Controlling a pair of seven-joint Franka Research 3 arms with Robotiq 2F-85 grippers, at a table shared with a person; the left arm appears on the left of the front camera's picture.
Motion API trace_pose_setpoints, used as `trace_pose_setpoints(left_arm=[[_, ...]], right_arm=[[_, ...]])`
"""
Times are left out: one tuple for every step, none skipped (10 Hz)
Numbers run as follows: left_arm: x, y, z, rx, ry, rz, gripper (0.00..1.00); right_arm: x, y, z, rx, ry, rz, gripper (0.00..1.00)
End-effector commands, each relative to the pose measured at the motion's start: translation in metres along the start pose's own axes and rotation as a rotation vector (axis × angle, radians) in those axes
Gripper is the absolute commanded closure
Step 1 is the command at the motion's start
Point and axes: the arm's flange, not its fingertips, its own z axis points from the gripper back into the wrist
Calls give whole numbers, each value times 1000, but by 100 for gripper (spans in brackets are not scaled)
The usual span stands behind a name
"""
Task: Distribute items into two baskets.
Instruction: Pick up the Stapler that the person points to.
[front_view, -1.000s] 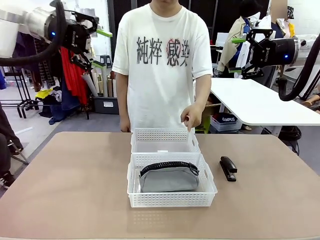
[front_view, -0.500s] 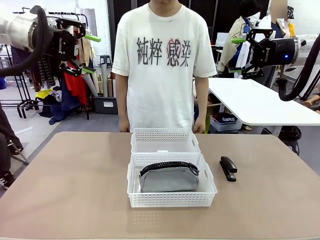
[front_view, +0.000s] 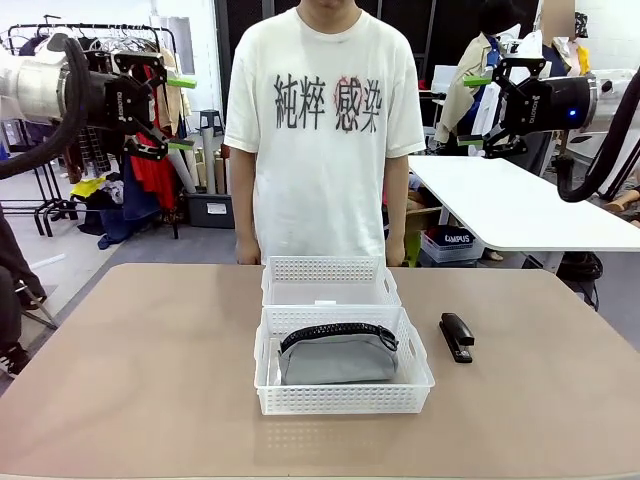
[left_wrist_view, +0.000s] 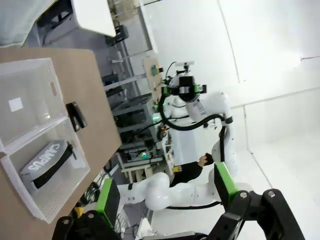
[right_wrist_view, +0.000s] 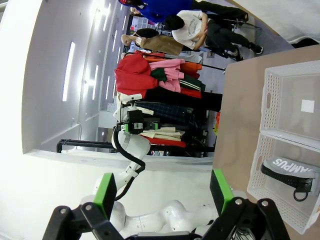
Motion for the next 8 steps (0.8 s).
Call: trace_pose_setpoints(left_arm=[[4,1,0,-75,-25,13,0],[6,2,0,-99,-21,19,0],[6,2,-1,-102,-20,21,0],[9,3,-1,-105,-5,28,0],[6,4,-4,-117,8,21,0],[7,4,-3,-75,-16,25,0],[7,4,-3,-75,-16,25,0],[7,4,-3,-75,-16,25,0]], right_arm=[[0,1,0,3,2,11,0],[0,1,0,3,2,11,0],[0,1,0,3,2,11,0],[0,1,0,3,2,11,0],[0,1,0,3,2,11,0],[0,1,0,3,2,11,0],[0,1,0,3,2,11,0],[0,1,0,3,2,11,0]])
